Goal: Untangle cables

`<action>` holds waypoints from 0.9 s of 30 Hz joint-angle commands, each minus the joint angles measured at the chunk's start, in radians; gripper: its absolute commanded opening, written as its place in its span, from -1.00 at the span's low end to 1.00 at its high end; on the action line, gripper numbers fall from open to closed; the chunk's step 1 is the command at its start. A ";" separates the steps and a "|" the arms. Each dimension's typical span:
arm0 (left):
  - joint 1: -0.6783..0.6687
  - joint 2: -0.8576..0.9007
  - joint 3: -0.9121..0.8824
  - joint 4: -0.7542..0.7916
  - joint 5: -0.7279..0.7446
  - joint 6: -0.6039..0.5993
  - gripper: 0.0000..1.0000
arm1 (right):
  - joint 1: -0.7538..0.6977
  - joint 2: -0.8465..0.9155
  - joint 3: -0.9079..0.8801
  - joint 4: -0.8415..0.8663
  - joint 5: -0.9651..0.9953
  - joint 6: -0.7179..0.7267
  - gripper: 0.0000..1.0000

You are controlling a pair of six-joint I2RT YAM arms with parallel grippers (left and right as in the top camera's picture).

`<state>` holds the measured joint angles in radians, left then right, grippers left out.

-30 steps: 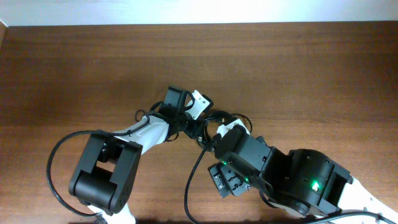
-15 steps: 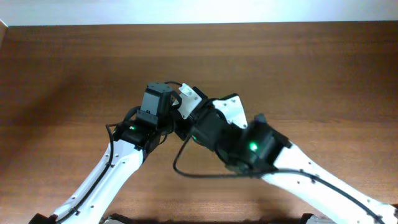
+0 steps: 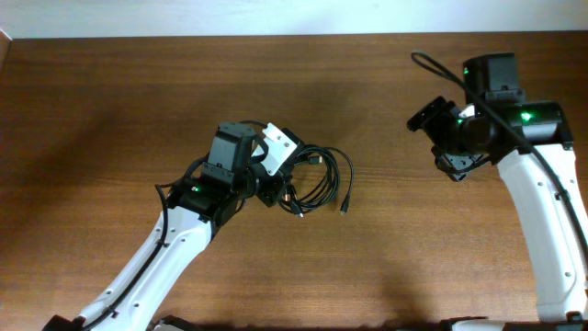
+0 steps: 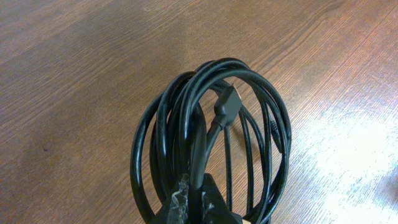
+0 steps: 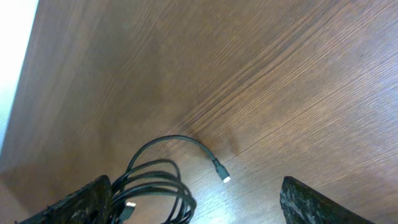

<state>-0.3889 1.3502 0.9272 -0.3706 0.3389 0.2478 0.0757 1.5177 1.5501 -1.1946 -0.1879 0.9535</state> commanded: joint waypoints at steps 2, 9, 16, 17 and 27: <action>-0.001 -0.010 0.003 0.009 0.005 0.015 -1.00 | -0.084 0.023 -0.046 0.150 -0.001 -0.251 0.42; -0.001 -0.010 0.003 0.015 0.005 0.015 -1.00 | -0.069 0.107 -0.196 0.228 -0.202 -1.415 0.97; -0.001 -0.010 0.003 0.017 0.005 0.015 -1.00 | 0.188 0.111 -0.331 0.268 -0.355 -1.565 0.95; -0.001 -0.010 0.003 0.017 0.005 0.015 -1.00 | 0.200 0.111 -0.337 0.276 -0.335 -1.563 0.92; -0.001 -0.010 0.003 0.017 0.005 0.015 -1.00 | 0.208 0.126 -0.468 0.579 -0.374 -1.336 0.76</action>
<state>-0.3889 1.3502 0.9272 -0.3599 0.3386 0.2478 0.2760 1.6264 1.0943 -0.6304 -0.5346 -0.4274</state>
